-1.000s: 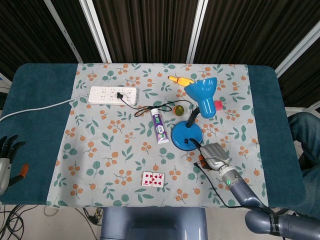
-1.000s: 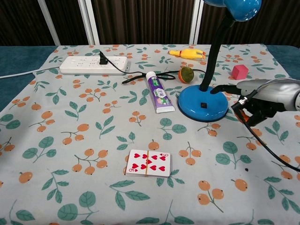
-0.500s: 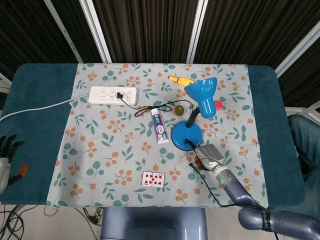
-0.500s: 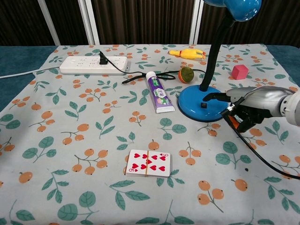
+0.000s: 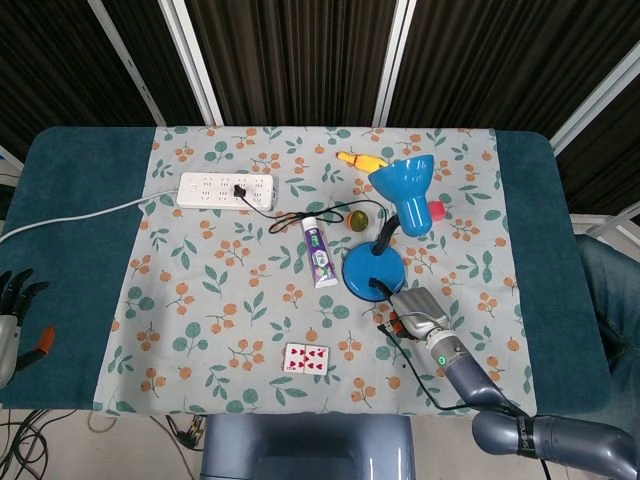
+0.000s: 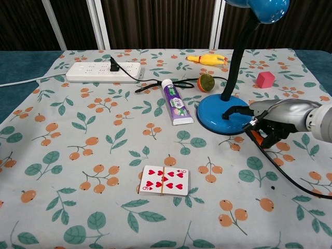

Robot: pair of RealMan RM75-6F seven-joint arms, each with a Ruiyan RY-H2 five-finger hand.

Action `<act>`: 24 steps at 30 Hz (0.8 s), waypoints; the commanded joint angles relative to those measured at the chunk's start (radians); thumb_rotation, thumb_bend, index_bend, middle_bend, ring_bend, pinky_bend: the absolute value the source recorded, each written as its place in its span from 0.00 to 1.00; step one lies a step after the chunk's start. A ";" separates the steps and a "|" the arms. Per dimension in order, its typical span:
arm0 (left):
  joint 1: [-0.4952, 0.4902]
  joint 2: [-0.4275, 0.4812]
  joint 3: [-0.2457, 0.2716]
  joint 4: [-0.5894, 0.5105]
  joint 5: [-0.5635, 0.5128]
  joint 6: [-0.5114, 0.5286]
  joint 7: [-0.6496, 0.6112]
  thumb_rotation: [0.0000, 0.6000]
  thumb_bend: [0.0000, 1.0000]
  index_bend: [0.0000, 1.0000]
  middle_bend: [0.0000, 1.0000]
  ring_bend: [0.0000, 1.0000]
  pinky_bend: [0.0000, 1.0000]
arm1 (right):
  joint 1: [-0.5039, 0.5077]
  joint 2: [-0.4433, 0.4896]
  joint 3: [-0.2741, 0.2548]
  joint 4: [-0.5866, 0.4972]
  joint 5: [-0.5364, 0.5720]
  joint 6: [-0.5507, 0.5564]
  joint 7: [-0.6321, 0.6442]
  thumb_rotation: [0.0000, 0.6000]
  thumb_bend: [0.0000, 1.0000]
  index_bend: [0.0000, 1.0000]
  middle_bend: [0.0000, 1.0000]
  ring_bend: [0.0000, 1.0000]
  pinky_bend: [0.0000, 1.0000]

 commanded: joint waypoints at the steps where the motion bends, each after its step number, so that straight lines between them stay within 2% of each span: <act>1: 0.000 0.001 0.000 0.000 -0.002 -0.001 0.002 1.00 0.36 0.20 0.07 0.00 0.09 | 0.004 -0.003 -0.005 0.006 0.003 -0.001 0.001 1.00 0.74 0.00 0.77 0.85 0.98; 24: 0.001 0.001 -0.001 -0.003 0.000 0.004 0.003 1.00 0.36 0.20 0.07 0.00 0.09 | 0.052 0.005 -0.038 0.034 0.067 -0.033 -0.021 1.00 0.74 0.01 0.77 0.85 1.00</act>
